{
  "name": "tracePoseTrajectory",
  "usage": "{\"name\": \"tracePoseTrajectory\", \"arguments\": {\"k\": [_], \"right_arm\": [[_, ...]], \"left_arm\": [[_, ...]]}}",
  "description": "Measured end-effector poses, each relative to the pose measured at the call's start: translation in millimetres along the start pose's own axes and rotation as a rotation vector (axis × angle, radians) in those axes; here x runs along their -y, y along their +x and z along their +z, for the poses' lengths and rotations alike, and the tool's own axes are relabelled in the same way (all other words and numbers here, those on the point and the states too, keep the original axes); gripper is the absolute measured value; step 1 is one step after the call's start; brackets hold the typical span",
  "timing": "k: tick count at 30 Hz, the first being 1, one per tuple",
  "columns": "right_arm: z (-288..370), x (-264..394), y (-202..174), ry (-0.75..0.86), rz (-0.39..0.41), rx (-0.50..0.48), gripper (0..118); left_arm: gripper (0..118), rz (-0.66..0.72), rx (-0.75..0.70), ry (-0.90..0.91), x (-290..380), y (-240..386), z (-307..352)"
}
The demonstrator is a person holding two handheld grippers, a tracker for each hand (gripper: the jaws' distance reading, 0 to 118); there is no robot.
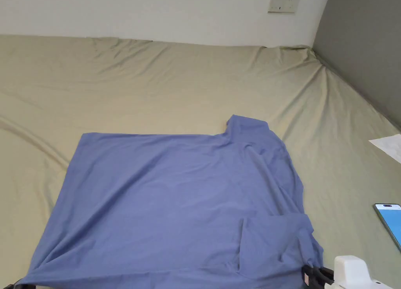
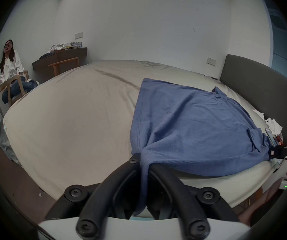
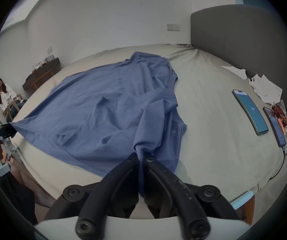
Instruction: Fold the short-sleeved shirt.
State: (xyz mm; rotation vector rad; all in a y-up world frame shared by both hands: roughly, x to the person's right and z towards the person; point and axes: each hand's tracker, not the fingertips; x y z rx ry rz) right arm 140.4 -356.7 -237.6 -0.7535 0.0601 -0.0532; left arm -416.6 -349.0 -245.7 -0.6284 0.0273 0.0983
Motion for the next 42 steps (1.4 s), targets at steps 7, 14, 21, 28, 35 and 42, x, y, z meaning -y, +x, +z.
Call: {"name": "tracePoseTrajectory", "arguments": {"k": [7, 14, 21, 28, 35, 42], "right_arm": [[32, -29, -4, 0.111, 0.051, 0.033, 7], [25, -124, -4, 0.202, 0.122, 0.035, 7], [-74, -210, 10, 0.076, 0.167, 0.075, 7], [-168, -225, 16, -0.057, 0.202, 0.122, 7], [-210, -218, 32, -0.116, 0.15, 0.141, 8], [-148, -227, 35, 0.164, 0.028, 0.177, 88]], "left_arm": [[1, 0.031, 0.022, 0.008, -26, -7, 6], [1, -0.017, 0.066, 0.018, -105, -6, -20], [1, -0.08, 0.075, -0.122, -171, 7, -121], [1, -0.117, 0.017, -0.289, -178, 20, -219], [27, -0.052, 0.018, -0.307, -176, 23, -256], [101, -0.018, 0.002, -0.113, -199, 10, -202]]}}
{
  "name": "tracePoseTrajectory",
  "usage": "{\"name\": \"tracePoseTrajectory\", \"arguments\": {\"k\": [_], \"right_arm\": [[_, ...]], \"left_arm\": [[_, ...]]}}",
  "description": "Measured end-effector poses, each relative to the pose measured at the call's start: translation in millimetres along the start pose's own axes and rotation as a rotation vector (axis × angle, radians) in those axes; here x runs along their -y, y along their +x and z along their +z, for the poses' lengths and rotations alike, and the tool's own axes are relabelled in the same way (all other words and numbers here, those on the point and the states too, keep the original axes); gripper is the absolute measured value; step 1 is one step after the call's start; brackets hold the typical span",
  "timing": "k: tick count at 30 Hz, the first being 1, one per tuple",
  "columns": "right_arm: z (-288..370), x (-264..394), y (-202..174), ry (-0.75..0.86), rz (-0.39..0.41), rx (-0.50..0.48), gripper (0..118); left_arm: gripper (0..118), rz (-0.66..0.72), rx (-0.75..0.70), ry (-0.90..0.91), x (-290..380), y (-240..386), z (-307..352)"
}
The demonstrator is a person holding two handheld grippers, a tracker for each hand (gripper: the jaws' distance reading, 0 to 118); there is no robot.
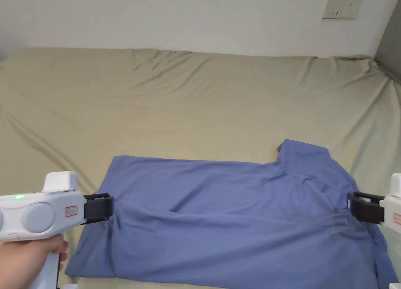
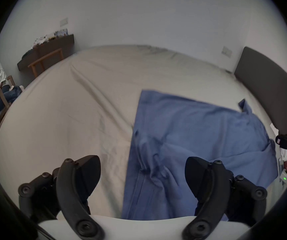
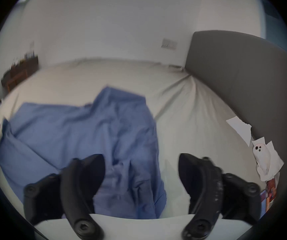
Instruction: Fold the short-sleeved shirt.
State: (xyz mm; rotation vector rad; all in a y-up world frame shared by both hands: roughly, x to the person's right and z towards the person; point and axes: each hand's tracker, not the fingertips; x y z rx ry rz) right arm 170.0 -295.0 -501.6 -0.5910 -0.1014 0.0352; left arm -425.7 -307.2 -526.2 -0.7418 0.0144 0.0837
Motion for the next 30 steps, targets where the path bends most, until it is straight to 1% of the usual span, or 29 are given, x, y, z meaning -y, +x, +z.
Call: {"name": "tracePoseTrajectory", "arguments": {"k": [1, 2, 3, 4, 5, 6, 7, 8, 9, 10, 12, 14, 15, 17, 19, 20, 21, 22, 23, 24, 25, 26, 27, 28, 29, 30], "right_arm": [[16, -2, 1, 0.039, -0.002, -0.001, 92], [38, -1, 0, 0.088, 0.002, 0.005, 91], [60, 1, -1, 0.117, 0.014, -0.014, 91], [80, 4, -7, 0.136, 0.027, -0.044, 84], [102, 13, -11, 0.147, 0.033, -0.069, 70], [122, 23, -16, 0.151, 0.033, -0.076, 50], [138, 35, -20, 0.158, 0.032, -0.083, 21], [151, 48, -28, 0.158, 0.033, -0.096, 6], [164, 61, -34, 0.153, 0.045, -0.132, 2], [176, 74, -40, 0.133, 0.055, -0.175, 1], [191, 96, -56, 0.099, 0.069, -0.194, 1], [207, 114, -71, 0.083, 0.074, -0.231, 1], [212, 120, -78, 0.07, 0.068, -0.251, 1], [218, 127, -90, 0.046, 0.05, -0.307, 1], [223, 129, -101, 0.044, 0.058, -0.313, 1], [222, 129, -107, 0.042, 0.07, -0.32, 1], [222, 129, -111, 0.038, 0.075, -0.323, 1], [222, 128, -116, 0.032, 0.077, -0.336, 1], [222, 128, -119, 0.028, 0.076, -0.348, 1], [221, 130, -116, 0.022, 0.07, -0.358, 1], [221, 130, -119, 0.016, 0.067, -0.367, 1], [220, 130, -121, 0.014, 0.068, -0.374, 1], [219, 129, -123, 0.011, 0.069, -0.382, 1], [220, 131, -123, 0.007, 0.066, -0.387, 1], [219, 131, -124, 0.004, 0.065, -0.388, 1], [218, 131, -124, 0.002, 0.065, -0.389, 1]], "left_arm": [[101, -0.027, -0.005, 0.03, 3, 0, 16], [101, -0.055, -0.009, 0.078, 10, -1, 36], [100, -0.075, -0.001, 0.121, 18, 1, 61], [93, -0.091, 0.023, 0.149, 29, 2, 80], [78, -0.105, 0.027, 0.176, 42, 2, 101], [52, -0.112, 0.009, 0.2, 58, 6, 117], [15, -0.112, -0.025, 0.213, 72, 4, 124], [0, -0.112, -0.044, 0.226, 89, 7, 136], [0, -0.116, -0.021, 0.219, 103, 8, 145], [0, -0.109, 0.012, 0.2, 116, 9, 150], [0, -0.084, 0.038, 0.146, 137, 13, 152], [0, -0.11, 0.033, 0.109, 154, 14, 141], [0, -0.115, 0.02, 0.07, 156, 11, 132], [0, -0.091, 0.029, 0.074, 150, 6, 118], [0, -0.083, 0.021, 0.076, 134, 2, 101], [3, -0.078, 0.004, 0.084, 125, 0, 90], [15, -0.064, -0.01, 0.111, 117, -2, 81], [48, -0.075, -0.009, 0.112, 108, -4, 66], [79, -0.087, -0.012, 0.07, 100, -6, 51], [98, -0.092, -0.019, 0.006, 95, -7, 36], [102, -0.083, -0.021, -0.042, 92, -7, 23], [98, -0.084, -0.01, -0.01, 90, -8, 14], [97, -0.1, -0.001, -0.002, 90, -3, 9], [97, -0.129, -0.02, -0.015, 91, 0, -2], [97, -0.15, -0.046, -0.075, 93, 2, -12], [97, -0.154, -0.036, -0.108, 96, 1, -19]]}}
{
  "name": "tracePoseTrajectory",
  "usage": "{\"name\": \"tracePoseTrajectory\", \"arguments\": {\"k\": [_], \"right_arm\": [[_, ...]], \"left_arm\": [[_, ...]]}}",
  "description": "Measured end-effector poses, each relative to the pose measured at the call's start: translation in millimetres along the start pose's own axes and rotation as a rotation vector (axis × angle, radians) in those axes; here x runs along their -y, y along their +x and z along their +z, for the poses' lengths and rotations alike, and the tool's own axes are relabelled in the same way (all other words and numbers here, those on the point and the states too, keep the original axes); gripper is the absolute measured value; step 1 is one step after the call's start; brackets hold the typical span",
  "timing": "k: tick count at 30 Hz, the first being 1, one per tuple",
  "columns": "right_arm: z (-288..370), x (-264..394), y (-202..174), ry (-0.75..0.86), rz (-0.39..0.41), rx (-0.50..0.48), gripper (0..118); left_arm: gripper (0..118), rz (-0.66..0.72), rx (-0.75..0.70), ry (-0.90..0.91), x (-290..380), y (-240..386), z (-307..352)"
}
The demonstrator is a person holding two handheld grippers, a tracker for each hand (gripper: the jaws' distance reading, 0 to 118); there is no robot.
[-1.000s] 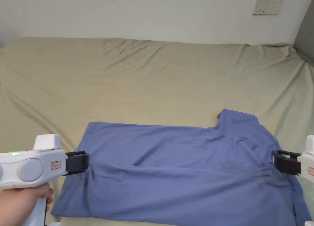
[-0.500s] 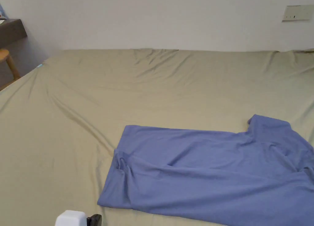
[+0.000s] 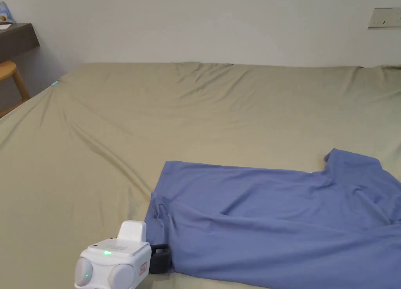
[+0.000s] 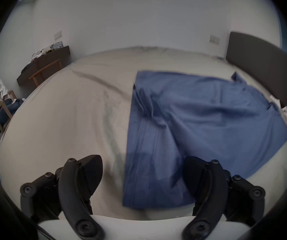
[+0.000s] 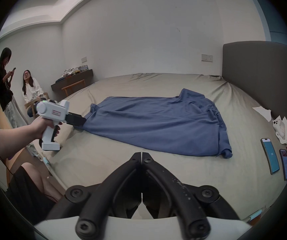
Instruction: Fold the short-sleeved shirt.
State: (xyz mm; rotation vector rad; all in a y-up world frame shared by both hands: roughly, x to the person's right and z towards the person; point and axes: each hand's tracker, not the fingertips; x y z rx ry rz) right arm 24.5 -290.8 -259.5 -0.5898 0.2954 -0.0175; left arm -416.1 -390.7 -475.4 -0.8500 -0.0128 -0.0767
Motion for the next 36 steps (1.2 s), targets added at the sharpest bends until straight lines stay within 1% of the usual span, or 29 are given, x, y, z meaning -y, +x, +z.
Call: {"name": "tracePoseTrajectory", "arguments": {"k": [1, 2, 3, 4, 6, 7, 8, 9, 10, 11, 12, 15, 17, 20, 23, 24, 25, 26, 27, 28, 30, 32, 33, 34, 35, 36], "right_arm": [[-1, 0, 1, -0.005, -0.004, 0.0, 1], [0, 1, 2, -0.007, -0.007, 0.0, 1], [-1, 2, 4, -0.01, -0.008, 0.0, 1], [-4, 3, 6, -0.016, -0.016, 0.004, 1], [-9, 6, 11, -0.037, -0.049, -0.005, 1], [-11, 8, 13, -0.045, -0.074, -0.009, 1], [-14, 8, 15, -0.048, -0.088, -0.007, 1], [-15, 7, 17, -0.05, -0.093, -0.005, 1], [-15, 8, 19, -0.047, -0.094, -0.001, 1], [-14, 8, 21, -0.043, -0.093, 0.002, 1], [-14, 7, 24, -0.04, -0.092, 0.002, 1], [-12, 4, 32, -0.033, -0.103, 0.011, 1], [-12, 3, 43, -0.03, -0.096, 0.032, 1], [-14, 2, 68, -0.056, -0.036, 0.113, 1], [-23, -3, 105, -0.084, -0.018, 0.194, 4], [-27, -4, 120, -0.079, -0.008, 0.225, 11], [-33, -5, 134, -0.08, -0.007, 0.208, 37], [-42, -4, 150, -0.091, -0.013, 0.215, 67], [-50, -5, 162, -0.124, -0.031, 0.254, 95], [-62, -6, 174, -0.156, -0.043, 0.263, 95], [-82, -7, 195, -0.163, -0.081, 0.237, 111], [-100, -6, 209, -0.176, -0.156, 0.249, 106], [-107, -6, 213, -0.19, -0.18, 0.236, 104], [-115, -3, 215, -0.198, -0.185, 0.215, 98], [-121, -1, 214, -0.212, -0.195, 0.216, 91], [-125, 1, 213, -0.234, -0.207, 0.197, 81]], "left_arm": [[95, 0.031, 0.014, 0.029, 3, -1, 0], [95, 0.064, 0.015, 0.053, 0, -4, 6], [93, 0.062, 0.01, 0.053, 0, -3, 9], [77, 0.045, -0.028, 0.091, 3, 4, 14], [35, -0.035, -0.093, 0.125, 11, 19, 20], [21, -0.07, -0.104, 0.118, 15, 26, 20], [17, -0.094, -0.119, 0.12, 16, 29, 21], [2, -0.08, 0.035, 0.1, 15, 35, 23], [2, -0.082, -0.05, 0.102, 17, 39, 26], [2, -0.115, -0.04, 0.113, 20, 41, 30], [2, -0.126, 0.038, 0.107, 23, 42, 33], [2, -0.119, 0.031, 0.138, 29, 39, 47], [2, -0.048, 0.047, 0.182, 32, 33, 58], [2, 0.011, 0.029, 0.202, 33, 20, 68], [2, 0.046, 0.046, 0.2, 28, 11, 74], [2, 0.041, 0.045, 0.205, 27, 11, 76], [2, 0.026, 0.039, 0.214, 24, 13, 77], [2, 0.011, 0.031, 0.223, 23, 14, 78], [2, 0.008, 0.03, 0.225, 21, 14, 79], [2, 0.008, 0.03, 0.223, 19, 14, 78], [2, 0.019, 0.031, 0.214, 15, 19, 79], [2, 0.02, 0.03, 0.205, 16, 21, 79], [2, 0.021, 0.029, 0.202, 15, 22, 79], [2, 0.021, 0.029, 0.199, 15, 23, 80], [2, 0.02, 0.03, 0.194, 16, 23, 80], [2, 0.017, 0.029, 0.187, 16, 24, 80]]}}
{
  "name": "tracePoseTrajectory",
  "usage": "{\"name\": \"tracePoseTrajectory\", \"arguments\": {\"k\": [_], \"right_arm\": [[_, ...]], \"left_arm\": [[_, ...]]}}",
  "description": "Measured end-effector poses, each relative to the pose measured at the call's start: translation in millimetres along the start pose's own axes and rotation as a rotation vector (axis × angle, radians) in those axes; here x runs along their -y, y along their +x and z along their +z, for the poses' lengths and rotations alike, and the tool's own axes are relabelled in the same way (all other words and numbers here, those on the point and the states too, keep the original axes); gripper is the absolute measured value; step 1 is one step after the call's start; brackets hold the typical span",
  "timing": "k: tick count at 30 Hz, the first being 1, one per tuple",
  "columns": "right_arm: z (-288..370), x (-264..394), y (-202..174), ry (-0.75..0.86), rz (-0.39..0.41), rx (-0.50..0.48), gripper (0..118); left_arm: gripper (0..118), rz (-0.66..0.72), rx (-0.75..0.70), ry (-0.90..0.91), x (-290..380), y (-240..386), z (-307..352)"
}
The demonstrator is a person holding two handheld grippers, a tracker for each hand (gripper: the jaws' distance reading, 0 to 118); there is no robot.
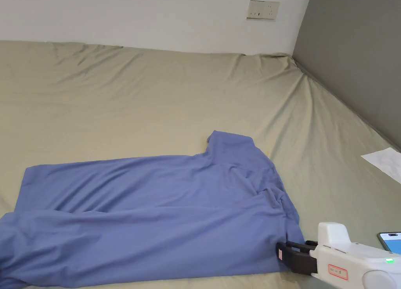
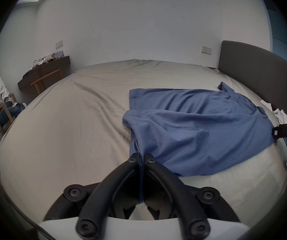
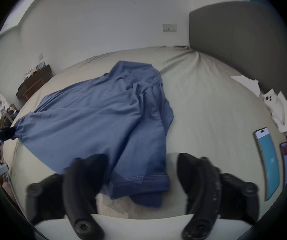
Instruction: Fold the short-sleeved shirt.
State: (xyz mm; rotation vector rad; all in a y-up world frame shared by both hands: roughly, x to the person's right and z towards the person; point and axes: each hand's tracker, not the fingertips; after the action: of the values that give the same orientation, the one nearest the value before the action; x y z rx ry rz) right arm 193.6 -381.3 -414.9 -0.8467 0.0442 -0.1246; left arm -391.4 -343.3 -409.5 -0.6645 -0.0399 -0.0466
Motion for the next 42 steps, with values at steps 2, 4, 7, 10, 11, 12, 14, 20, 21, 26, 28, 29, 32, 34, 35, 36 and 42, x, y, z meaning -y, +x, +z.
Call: {"name": "tracePoseTrajectory", "arguments": {"k": [2, 4, 7, 10, 11, 12, 14, 20, 21, 26, 28, 29, 32, 34, 35, 36, 42], "right_arm": [[2, 6, -12, 0.031, 0.068, 0.034, 60], [6, 2, -9, 0.012, 0.067, -0.076, 33], [19, -2, -17, 0.031, 0.151, -0.013, 17], [44, -12, -23, 0.078, 0.136, -0.035, 17], [55, -15, -23, 0.108, 0.124, -0.054, 17], [67, -18, -22, 0.121, 0.122, -0.074, 17], [86, -22, -28, 0.12, 0.129, -0.083, 17], [127, -3, -38, 0.066, 0.189, -0.081, 17], [133, 7, -39, 0.056, 0.206, -0.081, 17], [156, 53, -44, -0.003, 0.222, -0.061, 17], [160, 69, -44, -0.036, 0.241, -0.05, 17], [161, 76, -44, -0.05, 0.241, -0.043, 17], [160, 91, -42, -0.075, 0.236, -0.033, 17], [152, 100, -41, -0.075, 0.236, -0.018, 17], [146, 103, -41, -0.078, 0.231, -0.009, 17], [142, 104, -41, -0.085, 0.229, -0.005, 19], [154, 113, -31, 0.003, 0.165, 0.111, 117]], "left_arm": [[2, -0.006, -0.003, -0.008, 0, 0, 0], [2, -0.006, -0.001, -0.012, 0, 2, 1], [2, 0.0, -0.003, -0.002, -6, 1, 6], [2, -0.002, 0.005, 0.019, -14, -3, 19], [2, -0.009, 0.005, 0.027, -16, -4, 24], [2, -0.009, 0.01, 0.028, -18, -6, 30], [2, 0.003, 0.028, 0.026, -19, -13, 42], [2, 0.02, 0.027, -0.014, 6, -29, 86], [2, 0.027, 0.032, -0.024, 18, -37, 89], [2, 0.012, 0.043, -0.088, 61, -39, 124], [2, 0.006, 0.044, -0.114, 75, -39, 131], [2, 0.007, 0.045, -0.126, 81, -40, 134], [2, 0.018, 0.052, -0.161, 93, -42, 131], [2, 0.023, 0.053, -0.187, 98, -37, 122], [3, 0.021, 0.048, -0.204, 100, -35, 116], [4, 0.017, 0.041, -0.221, 103, -33, 110], [107, 0.075, -0.007, -0.213, 107, -30, 119]]}}
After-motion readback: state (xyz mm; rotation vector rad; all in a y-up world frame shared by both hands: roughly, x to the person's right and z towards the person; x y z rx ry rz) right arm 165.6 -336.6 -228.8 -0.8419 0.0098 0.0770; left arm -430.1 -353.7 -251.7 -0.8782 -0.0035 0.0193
